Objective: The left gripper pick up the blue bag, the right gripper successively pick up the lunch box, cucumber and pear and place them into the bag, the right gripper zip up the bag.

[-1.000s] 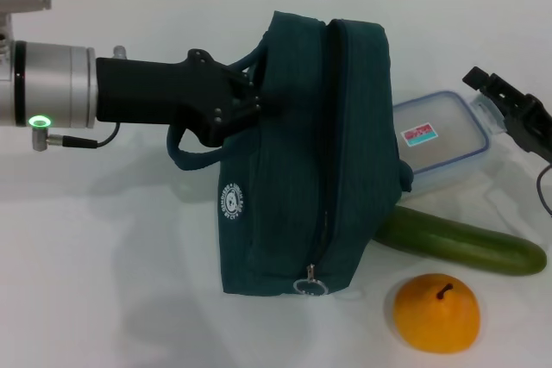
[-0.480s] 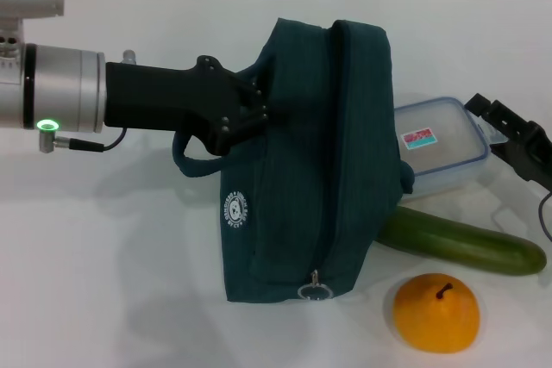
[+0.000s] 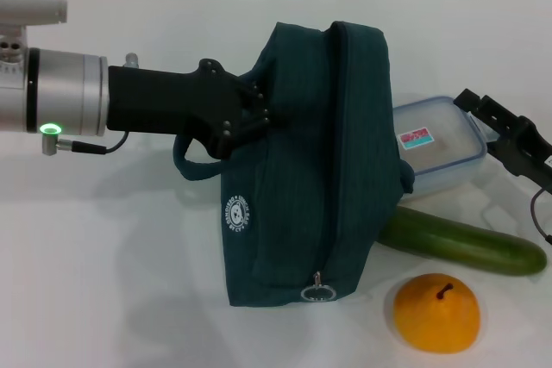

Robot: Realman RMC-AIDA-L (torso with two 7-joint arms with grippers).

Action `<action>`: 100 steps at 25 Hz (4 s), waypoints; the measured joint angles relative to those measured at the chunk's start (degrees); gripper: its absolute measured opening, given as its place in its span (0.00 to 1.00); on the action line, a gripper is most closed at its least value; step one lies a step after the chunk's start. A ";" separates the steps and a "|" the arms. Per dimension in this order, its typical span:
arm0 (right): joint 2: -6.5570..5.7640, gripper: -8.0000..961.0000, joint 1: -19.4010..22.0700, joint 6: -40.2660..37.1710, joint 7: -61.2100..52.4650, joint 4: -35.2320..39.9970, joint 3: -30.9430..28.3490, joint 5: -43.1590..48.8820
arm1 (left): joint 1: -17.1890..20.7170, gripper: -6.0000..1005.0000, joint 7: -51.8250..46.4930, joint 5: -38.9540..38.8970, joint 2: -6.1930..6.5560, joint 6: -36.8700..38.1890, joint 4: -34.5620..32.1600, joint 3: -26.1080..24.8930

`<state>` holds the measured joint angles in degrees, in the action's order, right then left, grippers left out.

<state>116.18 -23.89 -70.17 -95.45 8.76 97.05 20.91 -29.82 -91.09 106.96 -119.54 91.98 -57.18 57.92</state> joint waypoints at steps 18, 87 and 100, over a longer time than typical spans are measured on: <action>0.00 0.70 -1.25 1.84 0.00 -0.07 -0.48 -0.78 | -0.06 0.05 1.49 -0.22 0.01 -0.42 0.42 -0.32; -5.14 0.11 -8.80 -23.82 11.13 16.96 -8.84 -1.72 | 0.05 0.05 4.71 -4.77 0.09 -1.10 1.45 -0.17; -3.76 0.13 -15.60 -19.30 10.72 16.85 -8.97 6.84 | -0.86 0.05 4.77 -4.56 -0.06 -3.22 1.81 -0.02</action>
<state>112.42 -39.48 -89.47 -84.73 25.61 88.08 27.75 -30.68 -86.32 102.40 -119.59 88.77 -55.37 57.90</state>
